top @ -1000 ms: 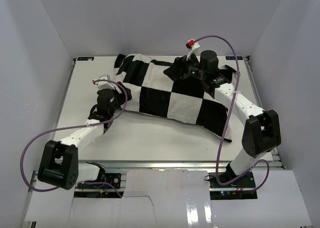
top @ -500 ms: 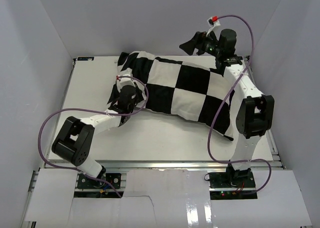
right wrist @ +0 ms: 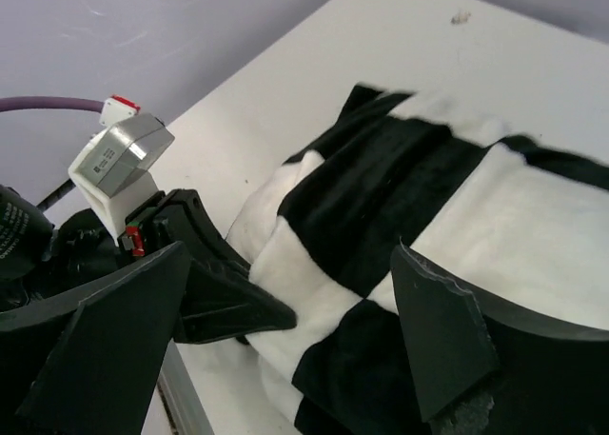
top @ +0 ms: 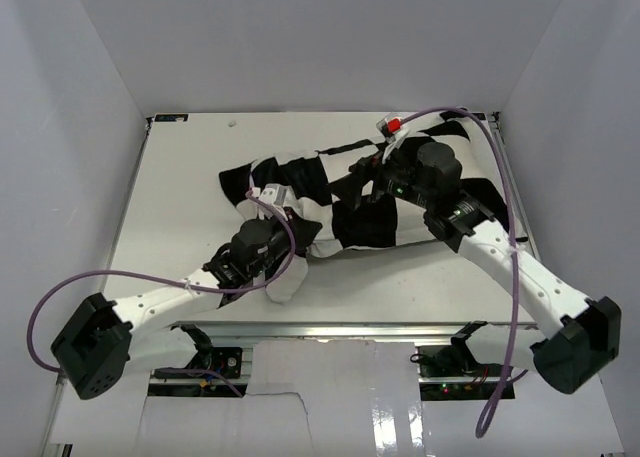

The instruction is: Remove the pillowcase from the pillow

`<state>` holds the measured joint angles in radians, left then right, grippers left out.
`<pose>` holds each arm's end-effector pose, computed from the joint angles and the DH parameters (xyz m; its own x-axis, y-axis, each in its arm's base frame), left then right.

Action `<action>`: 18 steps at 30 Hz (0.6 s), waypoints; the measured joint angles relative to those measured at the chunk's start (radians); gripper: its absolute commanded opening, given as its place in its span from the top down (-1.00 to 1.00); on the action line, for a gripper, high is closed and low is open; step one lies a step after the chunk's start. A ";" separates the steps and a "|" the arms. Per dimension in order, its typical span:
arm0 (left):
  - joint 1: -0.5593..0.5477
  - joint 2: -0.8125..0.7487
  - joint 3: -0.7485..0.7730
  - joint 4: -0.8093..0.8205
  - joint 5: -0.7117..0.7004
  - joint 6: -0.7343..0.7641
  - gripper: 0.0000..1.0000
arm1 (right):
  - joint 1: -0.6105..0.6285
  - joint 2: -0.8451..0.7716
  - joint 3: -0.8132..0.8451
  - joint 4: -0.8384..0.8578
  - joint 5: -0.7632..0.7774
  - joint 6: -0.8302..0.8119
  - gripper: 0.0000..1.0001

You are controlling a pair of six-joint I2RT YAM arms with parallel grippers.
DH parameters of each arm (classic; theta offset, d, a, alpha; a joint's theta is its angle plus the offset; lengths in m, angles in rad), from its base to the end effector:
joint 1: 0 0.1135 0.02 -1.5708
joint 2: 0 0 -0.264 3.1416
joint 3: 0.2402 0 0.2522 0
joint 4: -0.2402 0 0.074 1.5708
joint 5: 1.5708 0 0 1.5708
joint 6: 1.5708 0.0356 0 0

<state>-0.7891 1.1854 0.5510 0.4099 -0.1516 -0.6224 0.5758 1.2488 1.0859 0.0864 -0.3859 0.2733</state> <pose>0.1870 -0.1808 0.2370 -0.4760 -0.3385 -0.8117 0.3943 0.7428 -0.5410 0.2398 0.1716 0.3752 -0.2828 0.1145 -0.9523 -0.7715 0.5627 0.2968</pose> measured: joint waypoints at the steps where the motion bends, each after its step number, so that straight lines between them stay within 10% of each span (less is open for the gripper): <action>1: -0.010 -0.039 -0.016 -0.006 0.012 -0.008 0.25 | 0.018 -0.035 -0.008 -0.013 0.022 -0.005 -0.84; 5: -0.019 -0.156 -0.026 -0.093 0.053 -0.033 -0.66 | 0.066 -0.155 -0.047 -0.052 0.121 -0.025 -0.86; 18: -0.018 -0.224 0.142 -0.531 -0.203 -0.055 -0.69 | 0.282 0.103 0.057 -0.277 0.404 -0.126 -0.84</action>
<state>-0.8066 0.9615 0.6926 -0.1207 -0.3542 -0.6773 0.8581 1.3514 1.1427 -0.1905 0.0181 0.1474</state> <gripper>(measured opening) 0.852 0.953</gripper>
